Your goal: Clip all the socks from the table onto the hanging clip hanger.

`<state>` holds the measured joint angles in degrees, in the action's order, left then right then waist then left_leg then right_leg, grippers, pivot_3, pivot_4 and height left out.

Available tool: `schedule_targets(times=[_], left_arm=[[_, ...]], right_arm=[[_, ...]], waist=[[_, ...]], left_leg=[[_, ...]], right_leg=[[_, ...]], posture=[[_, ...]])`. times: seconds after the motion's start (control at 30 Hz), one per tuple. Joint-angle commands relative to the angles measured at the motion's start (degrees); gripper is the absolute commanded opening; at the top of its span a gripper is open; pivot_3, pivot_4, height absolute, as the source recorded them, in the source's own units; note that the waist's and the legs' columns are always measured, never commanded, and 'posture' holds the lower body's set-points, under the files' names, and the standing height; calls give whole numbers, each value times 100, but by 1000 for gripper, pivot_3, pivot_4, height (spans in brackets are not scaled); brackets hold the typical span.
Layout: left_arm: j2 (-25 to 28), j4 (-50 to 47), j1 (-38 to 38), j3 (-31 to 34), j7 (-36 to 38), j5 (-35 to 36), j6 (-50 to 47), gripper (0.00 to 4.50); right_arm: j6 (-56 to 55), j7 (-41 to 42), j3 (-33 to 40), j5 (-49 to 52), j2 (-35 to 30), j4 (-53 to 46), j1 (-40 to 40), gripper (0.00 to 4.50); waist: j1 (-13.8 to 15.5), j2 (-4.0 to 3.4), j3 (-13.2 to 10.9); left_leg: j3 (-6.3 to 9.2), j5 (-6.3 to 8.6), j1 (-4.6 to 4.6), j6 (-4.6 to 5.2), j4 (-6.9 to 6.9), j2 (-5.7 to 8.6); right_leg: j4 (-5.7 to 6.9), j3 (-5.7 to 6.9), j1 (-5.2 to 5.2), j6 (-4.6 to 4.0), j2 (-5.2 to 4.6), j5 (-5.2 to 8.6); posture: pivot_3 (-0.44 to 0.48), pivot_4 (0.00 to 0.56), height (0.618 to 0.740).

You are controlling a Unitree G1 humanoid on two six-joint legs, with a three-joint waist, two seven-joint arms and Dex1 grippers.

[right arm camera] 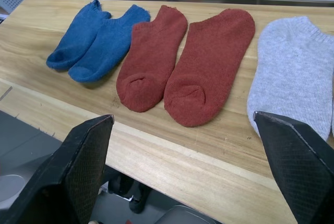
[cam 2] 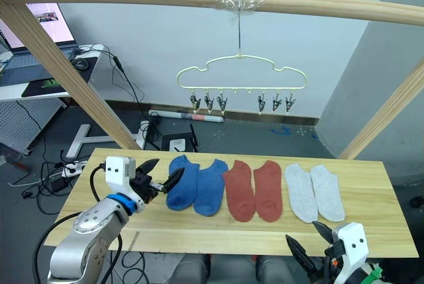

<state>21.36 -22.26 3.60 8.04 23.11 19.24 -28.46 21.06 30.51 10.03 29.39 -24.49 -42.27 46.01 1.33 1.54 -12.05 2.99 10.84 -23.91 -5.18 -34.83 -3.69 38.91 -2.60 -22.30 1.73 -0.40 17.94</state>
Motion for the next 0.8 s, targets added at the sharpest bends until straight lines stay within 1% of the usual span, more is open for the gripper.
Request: schedule_targets(times=[0.03,0.1,0.2,0.3,0.37,0.47,0.57,0.67,0.8], left_arm=[[-88,-58,-210,-13,-113,-92,293,4075],[-202,12,-359,-33,-243,-153,354,3638],[-392,104,-594,-187,-452,-406,636,2744],[-577,240,-762,-303,-627,-609,925,2744],[-685,337,-870,-361,-738,-716,1075,2744],[-842,505,-1092,-392,-996,-892,1210,2744],[-951,644,-1297,-407,-1124,-953,1215,2744],[-1039,807,-1626,-365,-1197,-910,1115,2744],[-1143,1152,-2102,-356,-1260,-880,1099,2744]], right_arm=[[102,-24,46,114,-62,-205,-97,4500],[195,6,26,133,-161,-314,-228,4500],[561,-21,210,492,-459,-634,-678,4500],[1005,-72,525,978,-920,-906,-1302,4500],[1406,-143,802,1517,-1365,-1022,-1889,4500],[2095,-306,1222,2573,-2230,-842,-3060,4500],[2573,-451,1389,3300,-2892,-506,-4016,4500],[2853,-609,1350,3759,-3302,-224,-4808,4500],[3029,-756,1243,4015,-3489,-164,-5274,4500]], waist=[[1,0,0],[0,0,0],[-3,1,0],[1,6,-3],[3,8,-4],[3,19,-16],[8,18,-52],[31,41,-71],[45,44,-78]], left_leg=[[0,0,0,0,-1,0],[0,0,1,0,-2,0],[-2,0,1,0,-3,1],[-4,-1,0,1,-6,2],[-1,-1,0,1,-6,2],[-1,-1,0,1,-7,2],[-1,-2,-1,3,-15,3],[9,-4,-8,6,-13,5],[14,0,-26,10,-14,10]], right_leg=[[0,0,0,0,0,0],[0,-1,1,1,0,-1],[0,-3,2,5,1,-3],[0,-6,3,37,5,-22],[0,-4,5,53,8,-31],[0,-8,6,57,11,-34],[2,-11,8,64,13,-41],[1,-1,8,65,13,-41],[-8,4,5,55,10,-48]], posture=[[79,204,740],[79,204,740],[87,206,740],[96,210,740],[96,210,740],[99,220,740],[96,223,740],[93,226,740],[84,229,740]])
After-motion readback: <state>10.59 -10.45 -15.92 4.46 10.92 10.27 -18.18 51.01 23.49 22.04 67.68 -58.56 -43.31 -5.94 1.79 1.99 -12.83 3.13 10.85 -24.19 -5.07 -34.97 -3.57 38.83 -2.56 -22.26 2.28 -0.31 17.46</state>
